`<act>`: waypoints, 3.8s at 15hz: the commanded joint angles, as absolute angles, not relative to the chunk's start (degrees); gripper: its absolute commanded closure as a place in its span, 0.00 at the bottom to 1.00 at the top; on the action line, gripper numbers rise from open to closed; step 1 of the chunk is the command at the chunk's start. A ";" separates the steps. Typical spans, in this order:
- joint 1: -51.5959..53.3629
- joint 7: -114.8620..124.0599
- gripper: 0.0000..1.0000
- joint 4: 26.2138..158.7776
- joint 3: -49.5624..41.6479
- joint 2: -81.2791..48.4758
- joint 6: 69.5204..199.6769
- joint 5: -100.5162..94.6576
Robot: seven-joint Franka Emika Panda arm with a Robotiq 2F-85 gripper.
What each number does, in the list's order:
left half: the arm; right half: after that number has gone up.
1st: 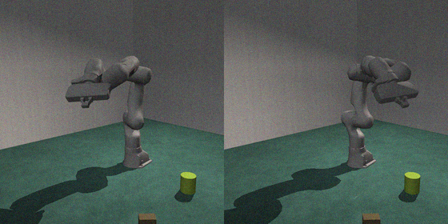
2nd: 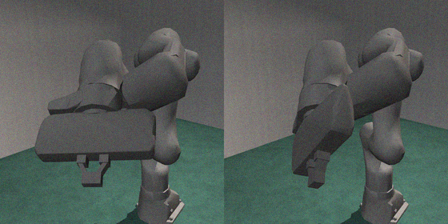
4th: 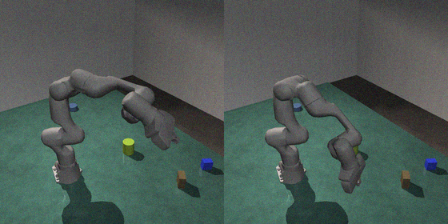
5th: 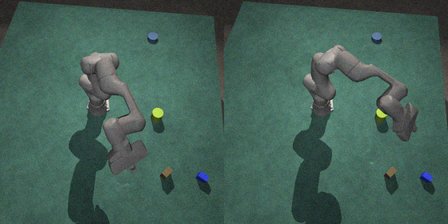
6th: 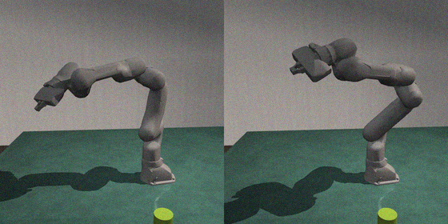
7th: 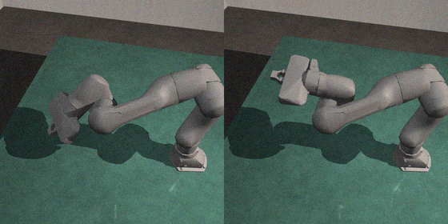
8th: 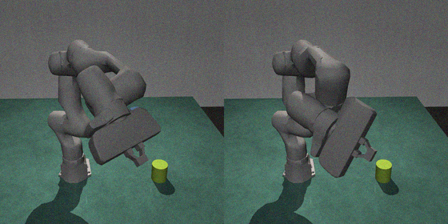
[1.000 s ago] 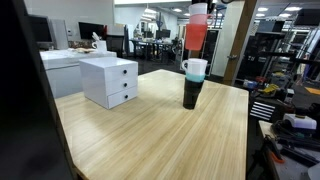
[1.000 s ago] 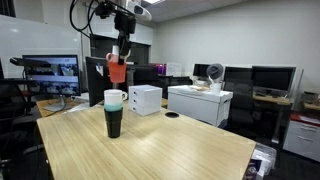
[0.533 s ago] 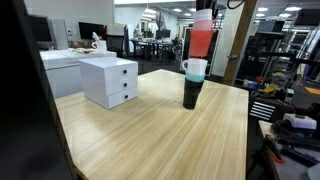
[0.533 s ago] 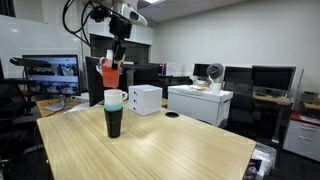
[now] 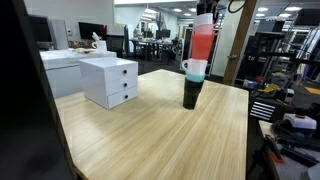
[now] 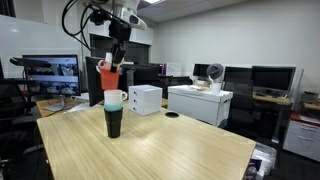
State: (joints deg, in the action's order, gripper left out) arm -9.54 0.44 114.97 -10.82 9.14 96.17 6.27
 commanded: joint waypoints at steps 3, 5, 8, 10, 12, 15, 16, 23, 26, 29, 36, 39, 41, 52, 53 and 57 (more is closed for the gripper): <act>-9.98 -0.09 0.94 115.18 -11.09 8.80 96.90 5.72; -10.04 -0.39 0.94 115.21 -11.30 8.66 97.59 5.83; -10.00 -0.65 0.94 115.01 -11.54 8.16 98.84 6.10; -9.93 -0.64 0.94 115.07 -11.54 7.77 99.19 6.14; -9.87 -0.47 0.94 115.48 -11.43 7.41 98.99 6.00; -9.93 -0.49 0.94 116.16 -11.39 6.33 99.19 5.67; -9.94 -0.45 0.94 116.26 -11.36 5.94 99.11 5.53; -9.42 -0.76 0.94 120.70 -10.35 6.38 103.58 3.27; -9.44 -0.73 0.58 122.20 -10.02 7.01 106.32 1.95; -9.54 -0.71 0.41 123.19 -9.99 7.32 107.98 1.85; -9.28 -1.06 0.00 122.51 -9.66 9.17 106.68 2.10; -9.21 -1.21 0.00 122.29 -9.44 10.28 106.41 2.08; -9.13 -1.32 0.00 122.37 -9.29 11.31 106.13 1.98; -6.31 -3.00 0.00 132.05 -5.21 23.50 109.62 -4.28; -6.11 -2.51 0.00 133.64 -4.54 24.85 110.72 -5.86; -5.62 -2.31 0.00 139.46 -3.33 28.12 116.72 -9.98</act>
State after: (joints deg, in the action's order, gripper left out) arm -5.81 -1.89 133.88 -3.86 24.50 111.17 -7.01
